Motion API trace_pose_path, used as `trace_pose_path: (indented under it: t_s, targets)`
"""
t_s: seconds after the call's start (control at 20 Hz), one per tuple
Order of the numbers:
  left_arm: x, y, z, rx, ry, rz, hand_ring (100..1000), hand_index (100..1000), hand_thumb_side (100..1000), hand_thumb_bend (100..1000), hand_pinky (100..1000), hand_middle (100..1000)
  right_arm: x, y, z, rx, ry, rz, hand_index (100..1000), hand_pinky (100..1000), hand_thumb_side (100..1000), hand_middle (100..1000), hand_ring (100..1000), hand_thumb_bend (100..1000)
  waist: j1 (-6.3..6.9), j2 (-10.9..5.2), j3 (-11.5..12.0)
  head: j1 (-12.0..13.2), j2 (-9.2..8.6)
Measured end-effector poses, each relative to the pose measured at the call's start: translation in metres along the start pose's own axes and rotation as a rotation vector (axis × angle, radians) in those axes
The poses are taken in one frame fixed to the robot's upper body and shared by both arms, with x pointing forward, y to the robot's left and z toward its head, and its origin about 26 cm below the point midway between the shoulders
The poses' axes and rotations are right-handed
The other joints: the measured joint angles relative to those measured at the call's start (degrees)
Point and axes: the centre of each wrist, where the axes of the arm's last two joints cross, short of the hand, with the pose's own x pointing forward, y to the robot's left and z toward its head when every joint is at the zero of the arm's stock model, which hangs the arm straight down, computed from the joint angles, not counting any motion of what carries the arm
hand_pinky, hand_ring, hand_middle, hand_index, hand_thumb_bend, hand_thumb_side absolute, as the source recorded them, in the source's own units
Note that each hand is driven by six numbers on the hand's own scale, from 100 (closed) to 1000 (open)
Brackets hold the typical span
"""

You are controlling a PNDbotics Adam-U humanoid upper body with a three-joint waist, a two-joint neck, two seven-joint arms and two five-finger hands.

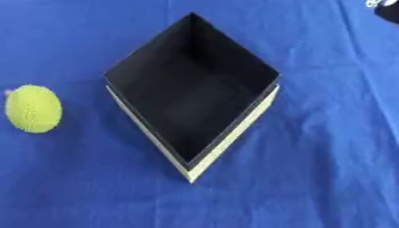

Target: Pick up objects on the table and place them in the box.

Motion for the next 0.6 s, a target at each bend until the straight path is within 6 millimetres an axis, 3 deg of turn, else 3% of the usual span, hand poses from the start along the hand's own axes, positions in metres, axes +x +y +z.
trace_pose_path:
  t_s: [0.6]
  targets:
    - [-0.008, -0.002, -0.028, -0.082, -0.005, 0.042, 877, 868, 100, 460, 895, 852, 0.002, 0.002, -0.002, 0.000, -0.009, -0.020, 840, 826, 100, 685, 807, 100, 0.57, 0.00, -0.81, 1.08, 0.41]
